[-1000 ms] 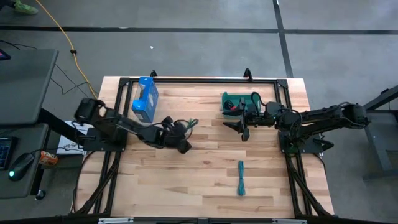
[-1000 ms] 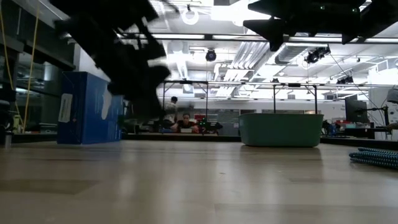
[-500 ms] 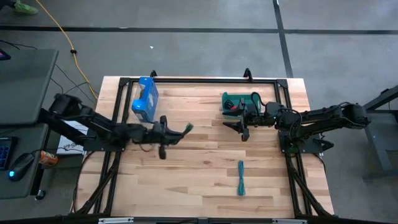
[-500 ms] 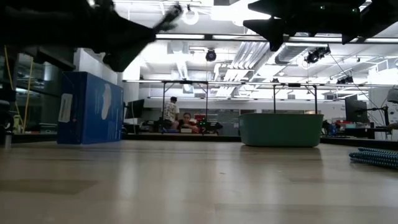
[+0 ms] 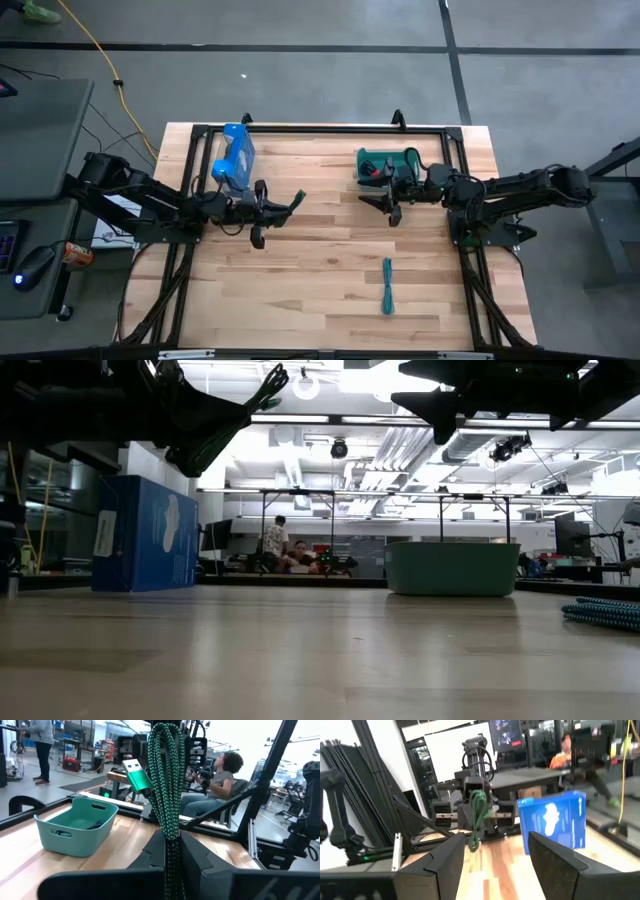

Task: Pick and place USB-C Cables
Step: Put the green charger cable into the green bin

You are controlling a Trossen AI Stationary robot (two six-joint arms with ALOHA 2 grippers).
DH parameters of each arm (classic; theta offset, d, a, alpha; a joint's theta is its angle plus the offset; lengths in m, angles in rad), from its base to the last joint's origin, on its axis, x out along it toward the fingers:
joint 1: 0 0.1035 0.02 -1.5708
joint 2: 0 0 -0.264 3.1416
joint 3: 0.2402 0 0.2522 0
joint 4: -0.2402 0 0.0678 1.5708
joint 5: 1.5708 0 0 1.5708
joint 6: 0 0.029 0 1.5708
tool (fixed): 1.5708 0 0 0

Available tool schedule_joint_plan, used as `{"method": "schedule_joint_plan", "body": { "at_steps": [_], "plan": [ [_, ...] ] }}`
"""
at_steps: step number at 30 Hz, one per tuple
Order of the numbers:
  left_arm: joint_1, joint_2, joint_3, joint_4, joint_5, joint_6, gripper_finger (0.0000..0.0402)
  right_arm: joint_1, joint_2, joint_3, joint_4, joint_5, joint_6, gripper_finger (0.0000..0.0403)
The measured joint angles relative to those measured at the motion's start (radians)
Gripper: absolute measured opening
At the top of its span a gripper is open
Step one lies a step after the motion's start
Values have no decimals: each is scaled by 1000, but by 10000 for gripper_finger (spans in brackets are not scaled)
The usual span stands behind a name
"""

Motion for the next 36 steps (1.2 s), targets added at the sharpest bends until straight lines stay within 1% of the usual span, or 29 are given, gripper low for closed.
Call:
{"method": "schedule_joint_plan", "body": {
  "at_steps": [3, 7, 14, 16, 21, 23, 27, 32, 36],
  "plan": [
    [0, 0, 8, 3, -4, 2, 3, 10, 38, 1, -2, 24, 46, 211],
    [0, 10, 43, 6, -34, 2, 3, 26, 149, 20, 51, 98, 36, 211],
    [26, 24, 111, -1, -38, 28, 3, 26, 349, 199, 71, 97, -35, 211],
    [31, 24, 114, 0, -30, 28, 3, 27, 400, 255, 72, 86, -45, 211],
    [30, 24, 114, -2, -24, 28, 3, 30, 511, 372, 70, -7, -45, 211],
    [31, 24, 114, -2, -24, 28, 3, 33, 549, 413, 70, -25, -45, 211],
    [27, 24, 114, -2, -23, 28, 3, 42, 594, 473, 72, -26, -40, 211],
    [27, 24, 114, -1, -21, 23, 3, 68, 605, 503, 69, -25, -44, 211],
    [26, 24, 113, 3, -13, 20, 3, 89, 605, 518, 69, 21, -49, 211]
  ]
}}
